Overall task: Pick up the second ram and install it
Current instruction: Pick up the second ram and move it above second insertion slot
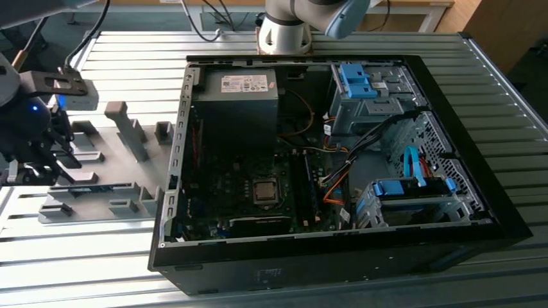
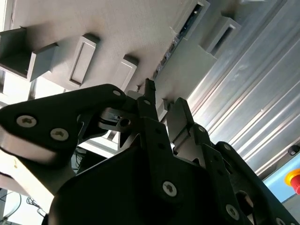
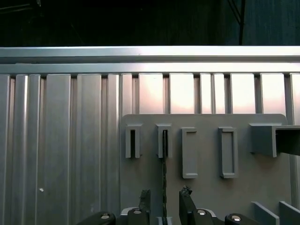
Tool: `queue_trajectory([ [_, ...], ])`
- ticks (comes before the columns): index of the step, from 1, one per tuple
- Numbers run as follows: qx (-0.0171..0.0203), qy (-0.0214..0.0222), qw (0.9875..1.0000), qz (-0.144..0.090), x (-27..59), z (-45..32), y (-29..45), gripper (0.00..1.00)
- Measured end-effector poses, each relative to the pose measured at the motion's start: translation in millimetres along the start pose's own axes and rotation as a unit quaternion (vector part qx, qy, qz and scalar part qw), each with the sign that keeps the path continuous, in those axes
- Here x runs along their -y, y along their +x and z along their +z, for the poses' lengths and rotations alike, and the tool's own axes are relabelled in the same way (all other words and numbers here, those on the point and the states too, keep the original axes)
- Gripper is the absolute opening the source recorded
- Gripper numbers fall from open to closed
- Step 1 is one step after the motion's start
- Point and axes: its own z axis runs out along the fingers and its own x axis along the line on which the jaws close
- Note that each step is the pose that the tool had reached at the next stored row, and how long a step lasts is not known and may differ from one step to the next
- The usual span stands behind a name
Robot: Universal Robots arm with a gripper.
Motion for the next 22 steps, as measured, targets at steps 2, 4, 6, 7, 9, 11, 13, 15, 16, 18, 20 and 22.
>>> queue_trajectory([
  [2,0.0,0.0,1.0,0.0,0.1,3.6,0.1,0.38],
  [4,0.0,0.0,1.0,0.0,0.2,7.4,0.2,0.38],
  [6,0.0,0.0,1.0,0.0,0.3,10.9,0.3,0.38],
  [7,0.0,0.0,1.0,0.0,0.3,12.7,0.4,0.38],
  [9,0.0,0.0,1.0,0.0,0.4,16.4,0.5,0.38],
  [11,0.0002,0.0001,1.0,0.0,0.5,19.8,0.6,0.38],
  [13,0.0004,0.0004,1.0,0.0,0.6,22.4,0.6,0.38],
  [15,0.0005,0.0008,1.0,0.0,0.6,22.8,0.7,0.38],
  [16,0.0005,0.0008,1.0,0.0,0.6,22.8,0.7,0.38],
  [18,0.0006,0.001,1.0,0.0,0.7,23.6,0.7,0.38],
  [20,0.0003,0.0007,1.0,-0.009,0.7,26.4,0.8,0.38],
  [22,0.0,0.0004,0.9998,-0.019,0.8,30.1,0.9,0.38],
])
